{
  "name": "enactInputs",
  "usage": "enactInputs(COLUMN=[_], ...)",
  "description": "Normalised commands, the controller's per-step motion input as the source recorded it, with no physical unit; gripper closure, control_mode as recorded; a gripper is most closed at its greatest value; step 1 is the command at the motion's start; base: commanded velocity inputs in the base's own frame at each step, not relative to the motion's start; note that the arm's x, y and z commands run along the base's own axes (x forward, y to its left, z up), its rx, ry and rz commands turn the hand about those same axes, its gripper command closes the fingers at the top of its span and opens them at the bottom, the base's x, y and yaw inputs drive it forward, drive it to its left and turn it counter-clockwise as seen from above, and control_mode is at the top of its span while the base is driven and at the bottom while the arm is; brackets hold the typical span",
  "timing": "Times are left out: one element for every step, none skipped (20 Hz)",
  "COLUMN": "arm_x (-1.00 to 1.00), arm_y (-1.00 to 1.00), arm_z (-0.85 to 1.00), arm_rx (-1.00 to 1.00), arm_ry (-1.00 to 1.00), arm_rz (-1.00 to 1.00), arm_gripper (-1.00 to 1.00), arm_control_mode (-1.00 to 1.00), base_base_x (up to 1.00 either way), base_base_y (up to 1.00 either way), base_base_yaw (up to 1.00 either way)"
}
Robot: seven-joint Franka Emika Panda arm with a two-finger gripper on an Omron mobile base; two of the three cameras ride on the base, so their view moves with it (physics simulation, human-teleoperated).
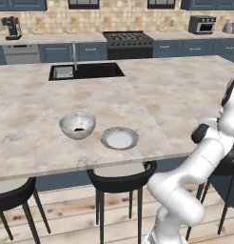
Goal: Pick the chicken drumstick and sweet potato from their plates and place them in the bowl. Then put the bowl in the fridge.
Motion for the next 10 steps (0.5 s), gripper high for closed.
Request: enactInputs(arm_x=[-0.55, -0.53, -0.53, -0.52, -0.51, -0.49, -0.47, -0.47, -0.47, -0.48], arm_y=[0.80, 0.81, 0.81, 0.80, 0.80, 0.80, 0.80, 0.80, 0.79, 0.78], arm_z=[-0.03, -0.05, -0.07, -0.14, -0.18, -0.22, -0.26, -0.27, -0.31, -0.33], arm_rx=[-0.23, -0.25, -0.26, -0.30, -0.35, -0.36, -0.38, -0.40, -0.43, -0.47], arm_ry=[-0.13, -0.12, -0.13, -0.17, -0.20, -0.25, -0.28, -0.29, -0.31, -0.31], arm_rz=[0.01, 0.01, 0.01, 0.01, 0.01, 0.01, 0.01, 0.01, 0.01, 0.01], arm_gripper=[1.00, 1.00, 1.00, 1.00, 1.00, 1.00, 1.00, 1.00, 1.00, 1.00], arm_control_mode=[-1.00, -1.00, -1.00, -1.00, -1.00, -1.00, -1.00, -1.00, -1.00, -1.00], base_base_x=[0.00, 0.00, 0.00, 0.00, 0.00, 0.00, 0.00, 0.00, 0.00, 0.00], base_base_y=[0.00, 0.00, 0.00, 0.00, 0.00, 0.00, 0.00, 0.00, 0.00, 0.00], base_base_yaw=[0.00, 0.00, 0.00, 0.00, 0.00, 0.00, 0.00, 0.00, 0.00, 0.00])
